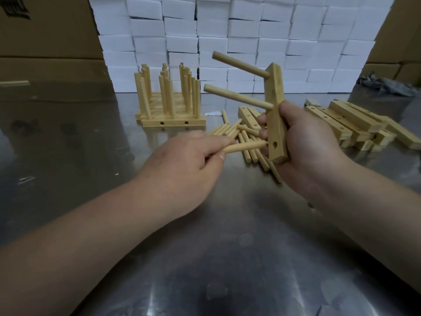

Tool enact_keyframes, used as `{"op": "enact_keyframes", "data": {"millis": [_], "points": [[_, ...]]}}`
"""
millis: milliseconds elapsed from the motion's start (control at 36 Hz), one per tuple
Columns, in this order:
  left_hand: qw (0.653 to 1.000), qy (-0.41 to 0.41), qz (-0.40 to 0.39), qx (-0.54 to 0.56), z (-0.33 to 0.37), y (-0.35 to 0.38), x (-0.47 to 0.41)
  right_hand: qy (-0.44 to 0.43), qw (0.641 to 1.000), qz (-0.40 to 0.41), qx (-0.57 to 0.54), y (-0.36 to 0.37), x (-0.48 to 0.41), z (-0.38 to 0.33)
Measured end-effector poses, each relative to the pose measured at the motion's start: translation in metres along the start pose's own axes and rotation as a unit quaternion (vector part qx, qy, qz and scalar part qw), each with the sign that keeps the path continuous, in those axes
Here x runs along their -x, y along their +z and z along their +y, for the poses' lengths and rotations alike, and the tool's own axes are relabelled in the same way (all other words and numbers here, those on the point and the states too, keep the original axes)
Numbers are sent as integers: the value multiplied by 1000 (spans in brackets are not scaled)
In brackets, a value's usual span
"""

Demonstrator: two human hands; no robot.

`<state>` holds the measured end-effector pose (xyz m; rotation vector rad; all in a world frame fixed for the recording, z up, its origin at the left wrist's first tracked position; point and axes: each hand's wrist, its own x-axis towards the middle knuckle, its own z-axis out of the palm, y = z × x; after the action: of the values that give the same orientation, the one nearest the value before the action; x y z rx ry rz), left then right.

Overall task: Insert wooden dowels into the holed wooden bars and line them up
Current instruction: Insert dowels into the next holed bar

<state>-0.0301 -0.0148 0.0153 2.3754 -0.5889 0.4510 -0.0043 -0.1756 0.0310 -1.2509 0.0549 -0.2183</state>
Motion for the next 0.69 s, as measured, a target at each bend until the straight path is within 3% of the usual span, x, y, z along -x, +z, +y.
{"op": "enact_keyframes", "data": {"millis": [695], "points": [[994,94,38,-31,12,-1,8,-54,992,-45,101,4,8,3]]}}
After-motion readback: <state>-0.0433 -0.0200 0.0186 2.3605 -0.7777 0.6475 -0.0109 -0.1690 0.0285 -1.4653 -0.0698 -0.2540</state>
